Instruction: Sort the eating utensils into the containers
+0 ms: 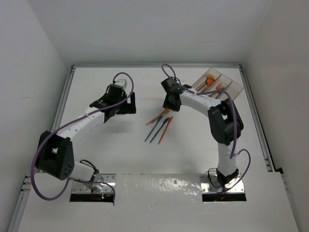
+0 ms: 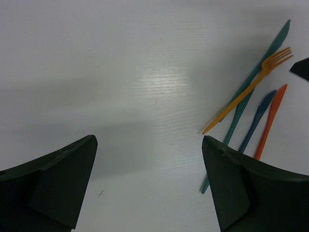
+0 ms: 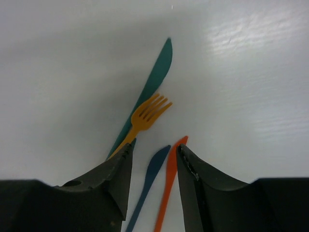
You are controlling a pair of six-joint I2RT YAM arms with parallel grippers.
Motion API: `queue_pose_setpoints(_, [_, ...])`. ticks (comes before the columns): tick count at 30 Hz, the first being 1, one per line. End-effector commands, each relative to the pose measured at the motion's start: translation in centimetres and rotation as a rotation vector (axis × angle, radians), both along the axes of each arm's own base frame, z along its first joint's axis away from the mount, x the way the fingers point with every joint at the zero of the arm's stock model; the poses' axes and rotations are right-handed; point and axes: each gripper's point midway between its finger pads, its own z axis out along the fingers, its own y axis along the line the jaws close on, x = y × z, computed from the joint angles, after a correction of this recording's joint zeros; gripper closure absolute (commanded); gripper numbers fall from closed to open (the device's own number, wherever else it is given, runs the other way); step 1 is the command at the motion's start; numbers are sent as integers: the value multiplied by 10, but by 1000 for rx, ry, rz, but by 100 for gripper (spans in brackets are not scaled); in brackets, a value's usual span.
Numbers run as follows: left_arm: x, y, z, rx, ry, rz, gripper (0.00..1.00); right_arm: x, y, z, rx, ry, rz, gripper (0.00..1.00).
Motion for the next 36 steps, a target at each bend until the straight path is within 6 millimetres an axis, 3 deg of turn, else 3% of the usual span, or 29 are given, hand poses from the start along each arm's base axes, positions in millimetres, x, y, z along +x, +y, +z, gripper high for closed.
queue_pose_setpoints(1, [11,10,33,-8,-89,70,11,2,21,-2,87,13,-137,59])
queue_pose_setpoints(8, [10,9,39,-17,-106,70,11,3,46,-21,140,48,-170,63])
queue_pose_setpoints(12, [10,9,39,-21,-106,69,11,4,49,-36,149,67,-194,63])
queue_pose_setpoints(21, [9,8,39,-22,-107,66,11,-1,53,-43,168,93,-197,65])
queue_pose_setpoints(25, [10,7,39,-27,-108,61,11,-3,49,-44,160,88,-196,78])
queue_pose_setpoints(29, [10,8,38,-27,-107,63,11,-3,52,-36,177,77,-180,93])
queue_pose_setpoints(36, [10,5,37,-35,-103,53,11,7,59,12,244,-23,-140,96])
